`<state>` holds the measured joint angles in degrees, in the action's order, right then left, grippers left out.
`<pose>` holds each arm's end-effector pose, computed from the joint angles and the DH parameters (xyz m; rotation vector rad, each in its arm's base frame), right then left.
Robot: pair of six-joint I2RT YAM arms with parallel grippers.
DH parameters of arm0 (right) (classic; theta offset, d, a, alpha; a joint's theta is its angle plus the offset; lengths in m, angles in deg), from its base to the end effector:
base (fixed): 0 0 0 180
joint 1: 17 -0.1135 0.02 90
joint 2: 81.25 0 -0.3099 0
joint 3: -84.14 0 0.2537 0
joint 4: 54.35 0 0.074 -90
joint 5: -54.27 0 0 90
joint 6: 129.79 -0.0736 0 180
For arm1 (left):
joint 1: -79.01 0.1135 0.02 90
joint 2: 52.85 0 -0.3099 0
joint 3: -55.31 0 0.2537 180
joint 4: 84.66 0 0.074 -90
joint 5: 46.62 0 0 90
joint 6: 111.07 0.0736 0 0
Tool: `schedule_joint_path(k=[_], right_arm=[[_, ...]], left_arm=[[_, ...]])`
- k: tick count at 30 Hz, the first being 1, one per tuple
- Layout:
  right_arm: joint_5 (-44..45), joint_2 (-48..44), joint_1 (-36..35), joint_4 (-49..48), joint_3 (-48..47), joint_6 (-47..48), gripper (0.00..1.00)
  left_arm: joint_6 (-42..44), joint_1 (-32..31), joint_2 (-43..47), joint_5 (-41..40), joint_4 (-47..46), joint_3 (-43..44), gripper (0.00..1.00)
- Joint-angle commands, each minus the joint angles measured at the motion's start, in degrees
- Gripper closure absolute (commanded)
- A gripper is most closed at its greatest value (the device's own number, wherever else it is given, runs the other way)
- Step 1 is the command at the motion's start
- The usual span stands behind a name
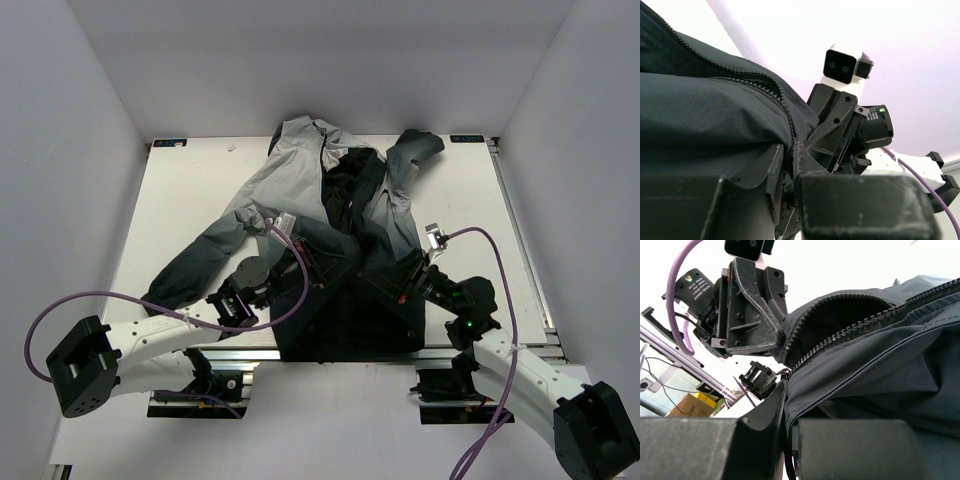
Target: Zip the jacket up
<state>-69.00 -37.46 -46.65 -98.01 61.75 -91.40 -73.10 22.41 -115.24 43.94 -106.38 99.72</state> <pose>0.1173 0.1132 0.2867 -0.3184 1.3773 1.5457 0.1453 -0.2216 0.3194 0.0771 1.7095 -1.4886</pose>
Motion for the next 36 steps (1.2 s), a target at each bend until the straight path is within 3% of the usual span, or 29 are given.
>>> schedule_joint_path(k=[1, 36], right_arm=[[-1.0, -1.1, -0.1, -4.9, -0.7, -0.3, 1.00], [5.0, -0.3, -0.1, -10.5, 0.4, -2.7, 1.00]], left_arm=[[-0.5, -0.4, -0.1, 1.7, -2.9, 0.3, 1.00], [-2.4, -0.4, -1.0, 3.2, -6.5, -1.6, 1.00]])
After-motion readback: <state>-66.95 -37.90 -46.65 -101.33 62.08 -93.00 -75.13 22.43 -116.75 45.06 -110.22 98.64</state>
